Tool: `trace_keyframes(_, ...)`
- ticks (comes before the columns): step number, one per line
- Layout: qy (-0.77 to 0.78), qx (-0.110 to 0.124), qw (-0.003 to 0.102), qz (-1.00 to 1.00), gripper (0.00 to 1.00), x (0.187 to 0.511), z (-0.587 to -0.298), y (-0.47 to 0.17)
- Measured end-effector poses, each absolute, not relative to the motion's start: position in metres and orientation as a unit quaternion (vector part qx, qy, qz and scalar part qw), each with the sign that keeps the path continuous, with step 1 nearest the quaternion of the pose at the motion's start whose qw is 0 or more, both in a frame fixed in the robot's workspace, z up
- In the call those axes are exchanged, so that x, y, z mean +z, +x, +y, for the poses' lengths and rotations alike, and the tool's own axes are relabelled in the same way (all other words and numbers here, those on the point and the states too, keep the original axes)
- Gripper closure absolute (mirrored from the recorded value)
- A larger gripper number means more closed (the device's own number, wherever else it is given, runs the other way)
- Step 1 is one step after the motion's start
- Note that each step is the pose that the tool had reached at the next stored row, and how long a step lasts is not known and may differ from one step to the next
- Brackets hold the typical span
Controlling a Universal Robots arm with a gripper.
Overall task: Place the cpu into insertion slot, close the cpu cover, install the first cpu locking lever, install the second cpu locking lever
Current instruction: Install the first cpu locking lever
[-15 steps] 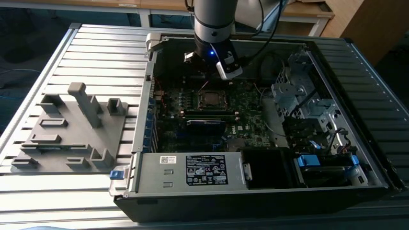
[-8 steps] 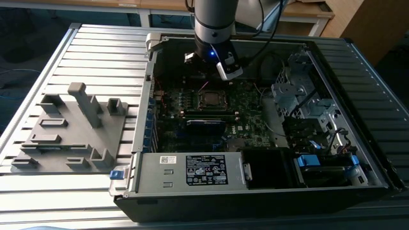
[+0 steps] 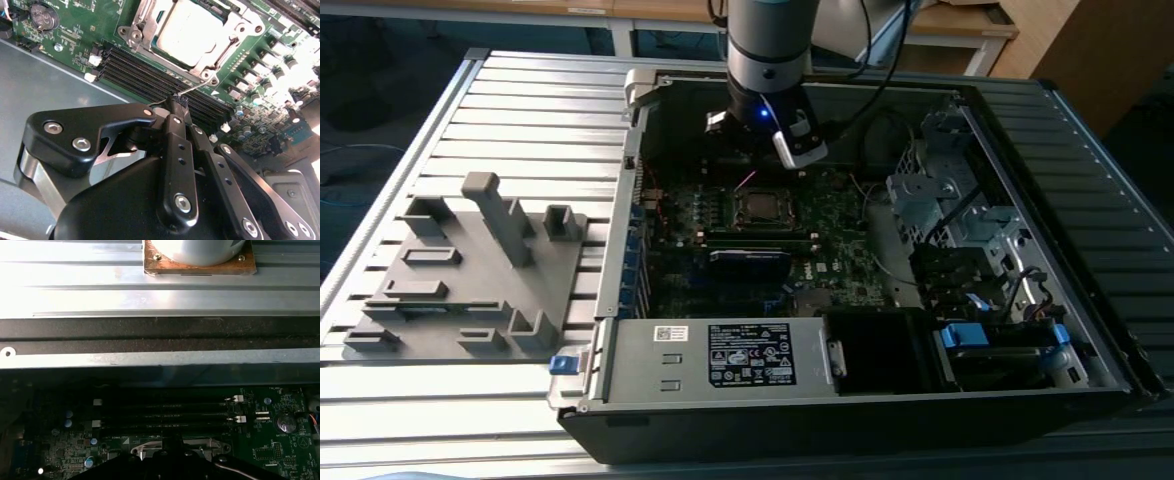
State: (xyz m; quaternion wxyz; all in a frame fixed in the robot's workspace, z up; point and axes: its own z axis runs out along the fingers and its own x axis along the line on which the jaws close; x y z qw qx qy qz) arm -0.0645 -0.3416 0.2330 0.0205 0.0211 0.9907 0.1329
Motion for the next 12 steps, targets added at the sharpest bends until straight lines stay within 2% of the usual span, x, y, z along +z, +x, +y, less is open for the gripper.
trace_keyframes(12, 0.021, 0.133, 0.020, 0.991, 0.89, 0.2269, -0.3417, -0.0543)
